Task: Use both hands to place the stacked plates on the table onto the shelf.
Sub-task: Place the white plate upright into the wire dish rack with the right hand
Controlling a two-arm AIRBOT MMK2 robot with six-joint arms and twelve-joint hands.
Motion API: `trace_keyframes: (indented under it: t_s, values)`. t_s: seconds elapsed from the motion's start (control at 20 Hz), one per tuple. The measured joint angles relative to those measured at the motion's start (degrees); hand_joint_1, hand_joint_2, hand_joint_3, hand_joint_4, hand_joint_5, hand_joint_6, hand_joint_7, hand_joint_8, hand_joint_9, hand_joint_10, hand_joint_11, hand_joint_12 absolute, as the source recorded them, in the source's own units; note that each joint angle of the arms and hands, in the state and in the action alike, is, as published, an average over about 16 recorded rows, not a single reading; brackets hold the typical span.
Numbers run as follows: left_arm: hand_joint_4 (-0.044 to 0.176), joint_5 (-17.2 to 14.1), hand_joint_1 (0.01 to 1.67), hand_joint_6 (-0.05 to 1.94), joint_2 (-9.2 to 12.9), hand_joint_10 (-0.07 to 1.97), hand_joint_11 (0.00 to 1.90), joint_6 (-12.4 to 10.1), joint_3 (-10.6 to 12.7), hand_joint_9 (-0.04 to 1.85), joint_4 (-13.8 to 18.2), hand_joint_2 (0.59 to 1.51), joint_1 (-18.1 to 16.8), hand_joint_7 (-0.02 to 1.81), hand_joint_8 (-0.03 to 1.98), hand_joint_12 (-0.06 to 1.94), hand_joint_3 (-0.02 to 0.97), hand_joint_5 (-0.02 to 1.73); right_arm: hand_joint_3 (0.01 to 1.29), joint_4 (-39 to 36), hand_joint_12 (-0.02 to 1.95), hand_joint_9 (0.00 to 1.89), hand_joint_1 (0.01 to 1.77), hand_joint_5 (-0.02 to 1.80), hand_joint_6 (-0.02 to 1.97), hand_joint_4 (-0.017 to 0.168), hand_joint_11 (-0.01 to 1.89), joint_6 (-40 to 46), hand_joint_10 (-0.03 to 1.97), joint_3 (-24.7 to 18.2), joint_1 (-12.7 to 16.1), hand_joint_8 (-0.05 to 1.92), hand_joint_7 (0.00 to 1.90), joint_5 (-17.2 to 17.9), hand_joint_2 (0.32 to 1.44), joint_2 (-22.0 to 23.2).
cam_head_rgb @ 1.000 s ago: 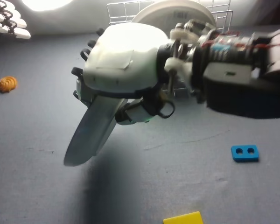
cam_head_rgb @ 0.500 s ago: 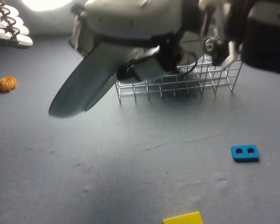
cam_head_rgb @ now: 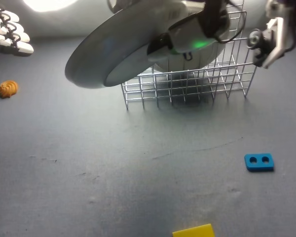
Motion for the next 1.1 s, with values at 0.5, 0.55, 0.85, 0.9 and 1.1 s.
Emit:
trace_keyframes:
  t_s: [0.5, 0.55, 0.85, 0.9, 1.1]
  values:
    - [0.005, -0.1, 0.02, 0.0, 0.0, 0.01, 0.02, -0.4, 0.0, 0.04, 0.0, 1.151, 0.3, 0.07, 0.0, 0.01, 0.014, 0.09, 0.01, 10.4, 0.9, 1.27, 1.29, 0.98, 0.89, 0.003, 0.94, 0.1, 0.17, 1.1, 0.7, 0.68, 1.15, -1.1, 0.97, 2.7]
    - [0.005, -0.2, 0.02, 0.0, 0.0, 0.01, 0.02, -0.4, 0.0, 0.04, 0.0, 1.151, 0.4, 0.07, 0.0, 0.01, 0.014, 0.09, 0.01, 11.4, 0.89, 1.27, 1.29, 0.98, 0.89, 0.003, 0.94, 0.2, 0.17, 1.3, 0.7, 0.68, 1.15, -1.2, 0.97, 2.9]
    - [0.005, -0.3, 0.02, 0.0, 0.1, 0.01, 0.02, -0.5, 0.0, 0.05, -0.1, 1.151, 0.7, 0.07, -0.01, 0.01, 0.014, 0.08, 0.01, 17.5, 0.89, 1.31, 1.3, 0.98, 0.9, 0.003, 0.94, 1.1, 0.05, 2.6, 0.6, 0.68, 1.15, -1.8, 0.97, 3.8]
    - [0.005, -0.3, 0.02, 0.0, 0.1, 0.01, 0.02, -0.6, 0.0, 0.05, -0.1, 1.151, 0.7, 0.08, -0.01, 0.01, 0.014, 0.08, 0.01, 18.5, 0.89, 1.31, 1.3, 0.98, 0.9, 0.003, 0.93, 1.3, 0.05, 2.9, 0.5, 0.68, 1.15, -1.9, 0.97, 3.9]
    - [0.005, -0.4, 0.02, 0.0, 0.2, 0.01, 0.02, -0.6, -0.2, 0.05, -0.1, 1.151, 0.9, 0.08, -0.01, 0.01, 0.014, 0.08, 0.01, 21.3, 0.9, 1.33, 1.3, 0.97, 0.91, 0.003, 0.93, 1.9, 0.04, 4.5, 0.1, 0.7, 1.14, -2.2, 0.97, 3.9]
